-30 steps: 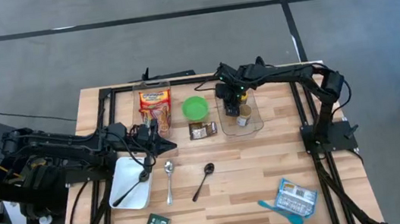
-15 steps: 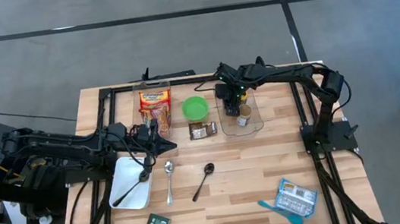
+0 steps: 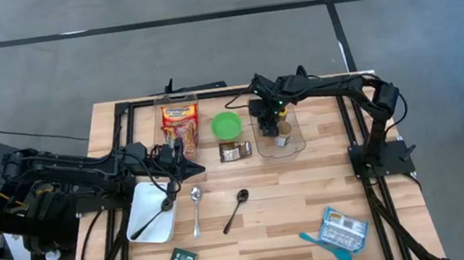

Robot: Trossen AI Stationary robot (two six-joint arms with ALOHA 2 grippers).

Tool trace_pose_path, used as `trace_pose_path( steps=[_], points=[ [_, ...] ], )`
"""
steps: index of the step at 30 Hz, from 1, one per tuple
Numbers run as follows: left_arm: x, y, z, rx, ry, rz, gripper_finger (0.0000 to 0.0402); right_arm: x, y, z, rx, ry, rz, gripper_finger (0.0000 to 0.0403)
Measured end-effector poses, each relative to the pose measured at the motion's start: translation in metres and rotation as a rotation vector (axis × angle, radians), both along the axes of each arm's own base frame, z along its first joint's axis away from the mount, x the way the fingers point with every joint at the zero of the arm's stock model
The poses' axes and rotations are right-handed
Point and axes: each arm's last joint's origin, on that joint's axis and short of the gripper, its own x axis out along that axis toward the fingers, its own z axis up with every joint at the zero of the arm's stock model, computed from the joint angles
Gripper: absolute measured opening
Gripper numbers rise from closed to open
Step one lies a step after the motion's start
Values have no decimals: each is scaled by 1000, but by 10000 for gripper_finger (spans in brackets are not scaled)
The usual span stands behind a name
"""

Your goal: Pick & Place Food Item

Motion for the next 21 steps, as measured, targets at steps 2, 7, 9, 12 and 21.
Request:
trace_pose_path(
  steps=[2,7,9,12,21],
  points=[
    [0,0,0,0,0,0,1,0,0,0,0,0,1,208],
    [0,0,0,0,0,0,1,1,1,0,-1,1,4,224],
    [0,0,0,0,0,0,1,1,1,0,-1,0,5,229],
    [0,0,0,0,0,0,1,1,1,0,-4,0,5,233],
    [0,0,0,0,0,0,1,2,1,1,-15,-7,2,234]
  ],
)
